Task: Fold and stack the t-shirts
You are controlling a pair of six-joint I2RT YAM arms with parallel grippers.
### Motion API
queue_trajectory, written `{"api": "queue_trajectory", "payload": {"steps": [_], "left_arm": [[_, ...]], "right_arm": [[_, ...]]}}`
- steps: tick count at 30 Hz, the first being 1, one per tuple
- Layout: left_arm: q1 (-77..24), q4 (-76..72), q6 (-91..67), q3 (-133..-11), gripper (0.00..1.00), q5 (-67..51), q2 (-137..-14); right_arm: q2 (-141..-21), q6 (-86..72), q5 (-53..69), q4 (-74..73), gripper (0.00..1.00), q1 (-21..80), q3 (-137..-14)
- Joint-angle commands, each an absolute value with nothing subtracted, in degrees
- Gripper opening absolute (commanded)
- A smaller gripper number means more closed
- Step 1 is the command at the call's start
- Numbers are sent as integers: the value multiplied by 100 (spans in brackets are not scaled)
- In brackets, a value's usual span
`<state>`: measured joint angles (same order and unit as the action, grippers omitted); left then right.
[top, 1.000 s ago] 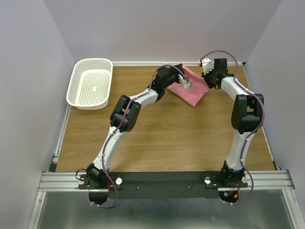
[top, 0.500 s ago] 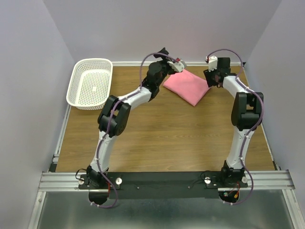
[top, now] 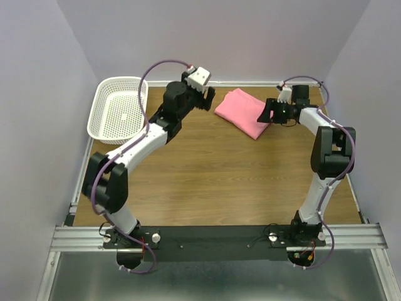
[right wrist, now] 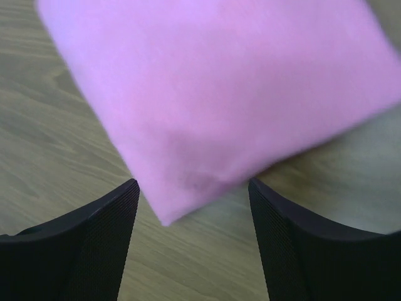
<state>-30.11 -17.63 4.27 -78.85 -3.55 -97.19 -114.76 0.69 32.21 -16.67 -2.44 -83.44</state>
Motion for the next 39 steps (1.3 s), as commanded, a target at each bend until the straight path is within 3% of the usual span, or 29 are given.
{"api": "queue_trajectory", "payload": {"steps": [1,4,8,17,20,23,27,33,39], "left_arm": [[-3023,-1564,-202,-6761,80,-563,-8510],[-3006,-1512,-228,-6007,80,-466,-7596],[-3006,-1170,-290,-5397,80,-404,-6455],[-2997,-141,-237,-4562,80,-115,-4537],[-2997,130,-264,-4307,80,-44,-3791],[-2997,333,-272,-4149,80,184,-3342],[-2997,545,-281,-4087,80,211,-2980],[-2997,607,-299,-3999,80,167,-2725],[-2997,422,-387,-3841,80,-122,-2751]], "right_arm": [[-11171,-1536,1953,-1495,79,-272,-7832],[-11293,-2118,1539,-1371,81,-272,-7708],[-11540,-2434,1985,-1310,79,-272,-7682],[-12129,-3014,2074,-1318,57,-281,-7778],[-12155,-2953,2021,-1318,43,-342,-7804],[-12234,-2813,2196,-1336,18,-509,-7875],[-12296,-2506,2373,-1380,1,-887,-7936],[-12313,-1444,2400,-1976,1,-1625,-8427],[-12603,426,986,-2900,1,-2135,-9516]]}}
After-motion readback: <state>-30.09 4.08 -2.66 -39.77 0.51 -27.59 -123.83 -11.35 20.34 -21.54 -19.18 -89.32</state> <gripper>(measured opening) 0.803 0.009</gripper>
